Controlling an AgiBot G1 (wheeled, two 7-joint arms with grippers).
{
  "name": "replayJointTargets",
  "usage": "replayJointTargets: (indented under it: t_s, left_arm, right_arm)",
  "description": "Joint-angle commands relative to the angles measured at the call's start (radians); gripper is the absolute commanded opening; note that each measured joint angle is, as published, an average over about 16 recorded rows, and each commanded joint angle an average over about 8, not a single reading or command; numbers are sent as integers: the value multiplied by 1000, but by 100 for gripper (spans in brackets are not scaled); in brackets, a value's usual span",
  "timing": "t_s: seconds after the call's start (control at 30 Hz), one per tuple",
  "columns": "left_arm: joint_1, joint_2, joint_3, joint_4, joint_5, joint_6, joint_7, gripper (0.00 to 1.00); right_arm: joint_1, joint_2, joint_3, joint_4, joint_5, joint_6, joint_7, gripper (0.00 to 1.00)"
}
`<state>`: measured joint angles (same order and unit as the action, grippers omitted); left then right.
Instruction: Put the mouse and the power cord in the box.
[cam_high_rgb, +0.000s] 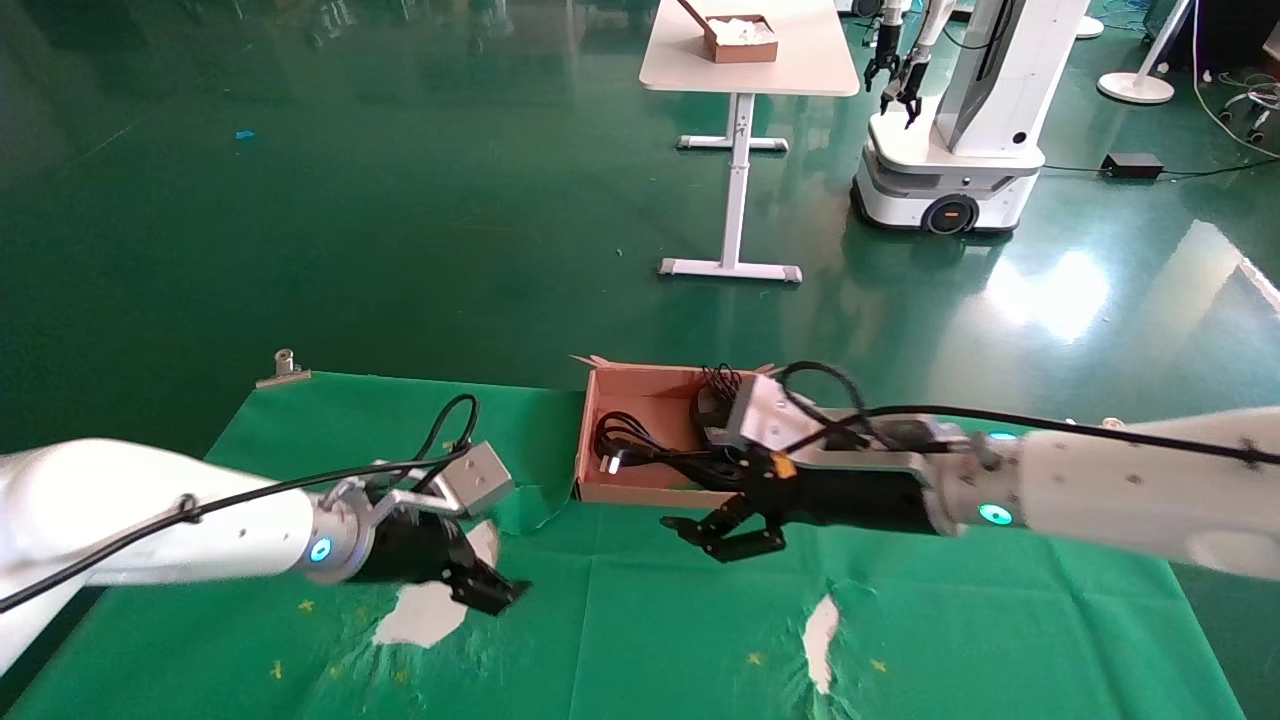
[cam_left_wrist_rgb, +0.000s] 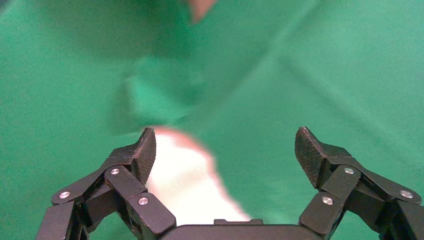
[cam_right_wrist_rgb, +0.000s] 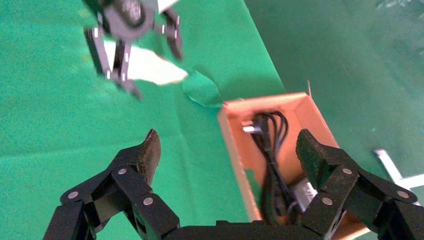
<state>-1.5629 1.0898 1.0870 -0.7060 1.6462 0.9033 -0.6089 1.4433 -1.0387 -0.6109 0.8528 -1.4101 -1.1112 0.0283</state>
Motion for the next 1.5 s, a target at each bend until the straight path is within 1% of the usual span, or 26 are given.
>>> replayJointTargets:
  t_s: [0.03,1.0,1.13,1.3,1.5]
  left_arm:
    - [25,-24,-41,-29,-46,30,21,100]
    - [381,-374,-630,-451,-715,462,329,100]
    - [431,-422,-712,-510,-807,522,371,100]
    - [481,-471,-796,-570,-903,584,414,100]
    - [509,-499,-843,-604,-961,619,433,100]
  right_arm:
    - [-22,26,20,26,41,-23,10,100]
    - [-341,395,306,399,628,-355,147,100]
    - [-365,423,328,427,673,-381,158,100]
    - [-371,430,333,433,685,-387,159,100]
    - [-376,436,337,439,698,-392,159,100]
